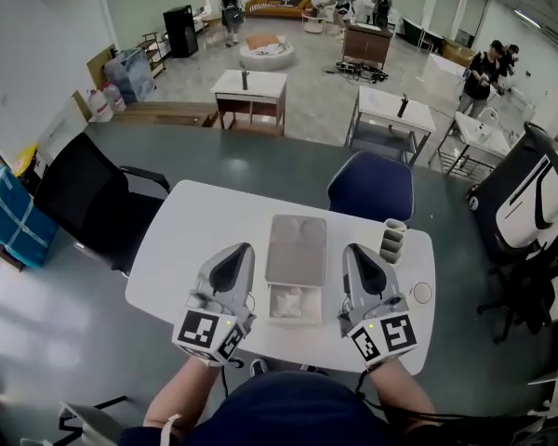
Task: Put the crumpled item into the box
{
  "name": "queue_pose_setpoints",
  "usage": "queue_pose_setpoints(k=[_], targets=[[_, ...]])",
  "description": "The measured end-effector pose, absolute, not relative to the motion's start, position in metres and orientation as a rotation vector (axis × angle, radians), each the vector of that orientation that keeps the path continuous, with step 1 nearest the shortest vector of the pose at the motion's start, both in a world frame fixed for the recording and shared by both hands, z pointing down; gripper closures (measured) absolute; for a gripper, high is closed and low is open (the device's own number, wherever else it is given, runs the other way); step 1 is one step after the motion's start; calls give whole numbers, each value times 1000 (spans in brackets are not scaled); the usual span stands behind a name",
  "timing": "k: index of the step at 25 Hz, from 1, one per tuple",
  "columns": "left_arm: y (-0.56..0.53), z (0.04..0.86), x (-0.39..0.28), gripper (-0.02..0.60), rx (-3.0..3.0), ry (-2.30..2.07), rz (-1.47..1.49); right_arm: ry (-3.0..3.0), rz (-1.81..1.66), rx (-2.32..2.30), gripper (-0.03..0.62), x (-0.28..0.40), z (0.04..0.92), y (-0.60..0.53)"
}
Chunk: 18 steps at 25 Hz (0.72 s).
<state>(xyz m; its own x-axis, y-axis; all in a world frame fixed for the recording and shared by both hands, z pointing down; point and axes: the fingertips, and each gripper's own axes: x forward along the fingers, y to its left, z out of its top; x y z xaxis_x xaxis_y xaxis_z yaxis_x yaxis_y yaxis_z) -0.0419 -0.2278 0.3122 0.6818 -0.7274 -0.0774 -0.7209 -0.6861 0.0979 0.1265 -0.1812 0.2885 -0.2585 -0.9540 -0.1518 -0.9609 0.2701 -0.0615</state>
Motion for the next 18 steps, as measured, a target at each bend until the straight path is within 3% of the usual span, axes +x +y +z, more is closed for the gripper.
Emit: queue_pose_setpoints(k=[18], targets=[[-210, 356, -12, 580, 2757, -1117, -69, 2397, -58, -1836, 592, 131, 332, -169]])
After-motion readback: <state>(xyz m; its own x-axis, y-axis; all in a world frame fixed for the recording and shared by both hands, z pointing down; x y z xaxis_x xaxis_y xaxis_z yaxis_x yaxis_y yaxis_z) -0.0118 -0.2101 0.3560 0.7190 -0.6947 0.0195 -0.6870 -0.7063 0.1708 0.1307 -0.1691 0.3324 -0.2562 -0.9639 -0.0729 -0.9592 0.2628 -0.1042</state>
